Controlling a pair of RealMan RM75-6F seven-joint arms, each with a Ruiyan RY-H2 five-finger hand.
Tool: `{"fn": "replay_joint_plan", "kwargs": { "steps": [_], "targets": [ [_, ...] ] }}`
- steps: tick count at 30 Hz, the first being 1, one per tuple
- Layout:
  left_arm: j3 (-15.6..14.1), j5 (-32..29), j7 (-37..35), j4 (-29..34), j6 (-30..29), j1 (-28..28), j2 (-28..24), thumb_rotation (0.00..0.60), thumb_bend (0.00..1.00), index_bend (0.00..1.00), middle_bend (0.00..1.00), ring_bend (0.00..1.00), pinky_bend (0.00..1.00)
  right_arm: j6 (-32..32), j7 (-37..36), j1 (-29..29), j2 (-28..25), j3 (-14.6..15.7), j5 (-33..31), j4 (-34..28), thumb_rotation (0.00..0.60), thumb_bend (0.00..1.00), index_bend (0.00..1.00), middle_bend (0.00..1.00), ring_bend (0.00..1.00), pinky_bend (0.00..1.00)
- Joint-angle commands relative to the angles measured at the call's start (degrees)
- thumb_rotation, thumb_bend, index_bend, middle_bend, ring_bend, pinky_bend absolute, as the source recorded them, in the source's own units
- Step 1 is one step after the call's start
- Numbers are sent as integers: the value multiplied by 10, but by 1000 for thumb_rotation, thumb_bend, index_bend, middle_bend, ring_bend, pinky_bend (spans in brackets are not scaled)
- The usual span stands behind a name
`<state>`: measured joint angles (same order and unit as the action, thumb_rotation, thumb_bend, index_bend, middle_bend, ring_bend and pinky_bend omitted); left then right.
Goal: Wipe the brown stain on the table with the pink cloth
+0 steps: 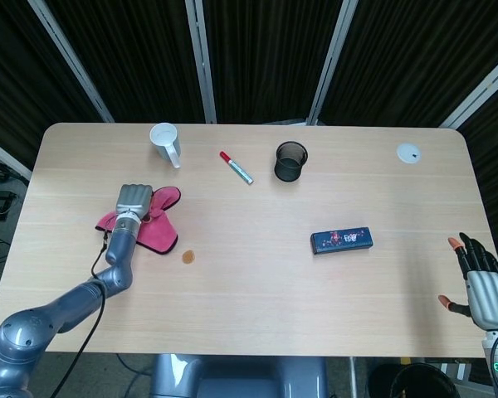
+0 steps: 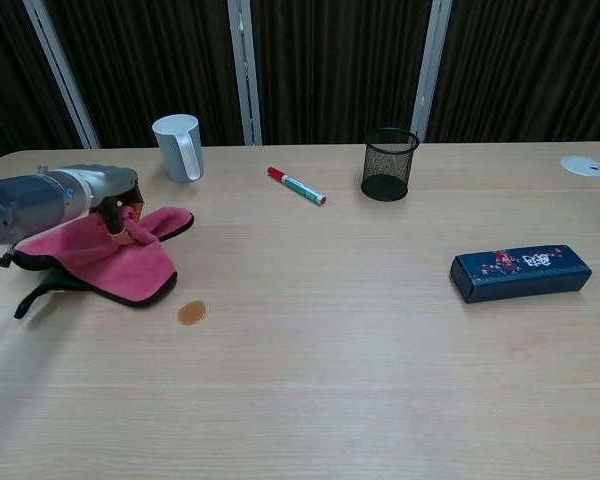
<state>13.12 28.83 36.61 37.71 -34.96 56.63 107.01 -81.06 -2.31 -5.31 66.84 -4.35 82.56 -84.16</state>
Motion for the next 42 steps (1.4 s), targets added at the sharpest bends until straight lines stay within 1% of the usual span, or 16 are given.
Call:
{"fn": "replay_joint_plan", "kwargs": {
  "steps": [1,4,7,10,11,13,16,19,23,27,34,39,42],
  "targets": [
    [-2,53,-44,-1,-24,-10,10,600,500,873,607,522,613,-2,-1,0,1,0,2,0,600,0,81,0,0,142],
    [1,88,-78,19,-43,-16,1,600,500,880,613,527,617,-4,-1,0,1,0,3,0,600,0,82,0,0,142],
    [6,130,-118,66,-72,-27,-21,600,500,883,616,530,620,-5,-1,1,1,0,4,0,600,0,82,0,0,142],
    [11,176,-157,138,-110,-40,-50,600,502,885,619,533,622,-8,0,1,2,0,7,-1,600,0,82,0,0,142],
    [11,186,-164,154,-117,-44,-56,600,502,885,619,533,621,-9,0,1,2,0,7,-2,600,0,82,0,0,142],
    [11,213,-189,209,-134,-54,-73,600,500,886,620,533,621,-9,1,1,2,0,8,-2,600,0,82,0,0,142],
    [1,243,-209,276,-144,-68,-91,600,500,887,621,532,621,-10,1,1,2,0,9,-4,600,0,82,0,0,142],
    [-19,269,-199,318,-155,-76,-95,600,500,887,621,532,621,-13,1,2,2,1,12,-5,600,0,82,0,0,142],
    [-45,301,-185,340,-171,-85,-84,600,500,888,622,533,622,-16,0,3,0,1,14,-8,600,0,82,0,0,142],
    [-61,313,-182,356,-172,-93,-71,600,500,888,622,533,621,-18,-2,3,-2,2,16,-10,600,0,82,0,0,142],
    [-93,343,-167,392,-178,-108,-69,600,500,889,621,533,621,-25,-4,6,-5,2,20,-14,600,0,82,0,0,142],
    [-109,362,-167,404,-180,-118,-66,600,500,889,621,533,621,-29,-1,8,-5,4,24,-16,600,0,82,0,0,142],
    [-116,371,-157,400,-183,-120,-67,600,500,889,621,533,622,-31,-1,8,-6,5,27,-18,600,0,82,0,0,142]
  ]
}}
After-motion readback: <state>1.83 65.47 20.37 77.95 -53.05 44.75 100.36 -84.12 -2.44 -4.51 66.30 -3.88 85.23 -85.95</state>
